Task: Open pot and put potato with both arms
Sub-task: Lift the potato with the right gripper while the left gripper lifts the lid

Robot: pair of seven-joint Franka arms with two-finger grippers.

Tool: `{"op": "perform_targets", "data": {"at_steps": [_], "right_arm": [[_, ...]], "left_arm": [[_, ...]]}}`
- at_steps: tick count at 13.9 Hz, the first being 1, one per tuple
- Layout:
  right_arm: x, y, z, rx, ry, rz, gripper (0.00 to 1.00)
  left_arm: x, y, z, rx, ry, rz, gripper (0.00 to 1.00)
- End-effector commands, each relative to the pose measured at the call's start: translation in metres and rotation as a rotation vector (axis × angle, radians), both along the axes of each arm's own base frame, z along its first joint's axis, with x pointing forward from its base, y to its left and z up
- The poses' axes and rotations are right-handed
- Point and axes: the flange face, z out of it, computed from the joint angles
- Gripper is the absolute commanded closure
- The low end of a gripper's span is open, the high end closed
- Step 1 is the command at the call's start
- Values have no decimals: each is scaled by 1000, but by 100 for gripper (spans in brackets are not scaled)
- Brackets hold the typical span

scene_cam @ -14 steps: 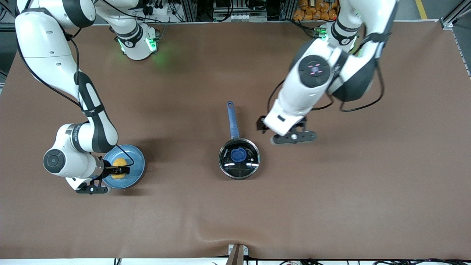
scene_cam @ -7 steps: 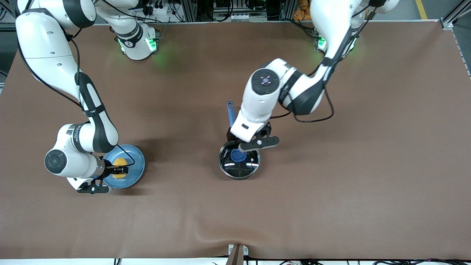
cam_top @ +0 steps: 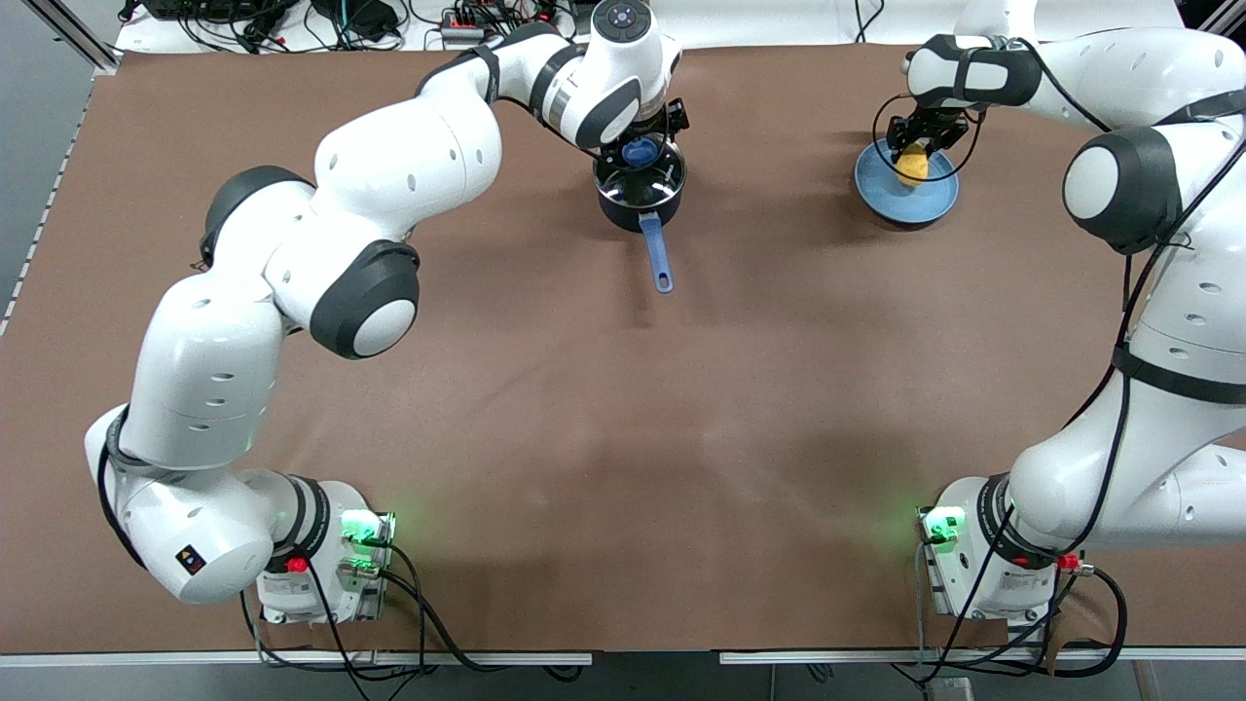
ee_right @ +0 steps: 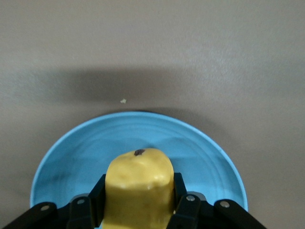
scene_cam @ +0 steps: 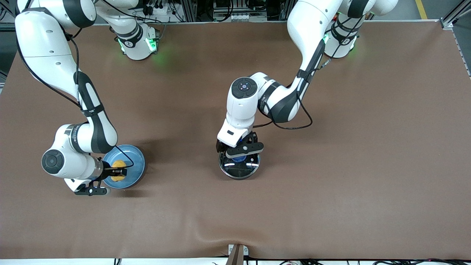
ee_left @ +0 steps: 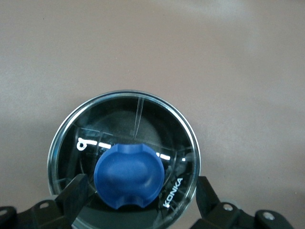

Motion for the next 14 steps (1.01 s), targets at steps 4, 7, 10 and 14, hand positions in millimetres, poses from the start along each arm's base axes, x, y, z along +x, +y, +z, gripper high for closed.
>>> {"op": "perform_targets", "data": {"at_steps": [4, 7, 10, 14], "right_arm": [[9, 35, 52, 29, -68, 32, 83], [10, 57, 73, 55, -98, 29, 83], [10, 69, 87, 87, -116, 22, 83], [8, 97, 108, 114, -141, 41, 87]], "left_arm": [[5, -2, -12, 18, -23, 7, 0], [5, -1, -27, 33, -9, 7, 0], [4, -1, -33, 40, -3, 7, 0], [4, 0, -33, 35, 3, 15, 31]]}}
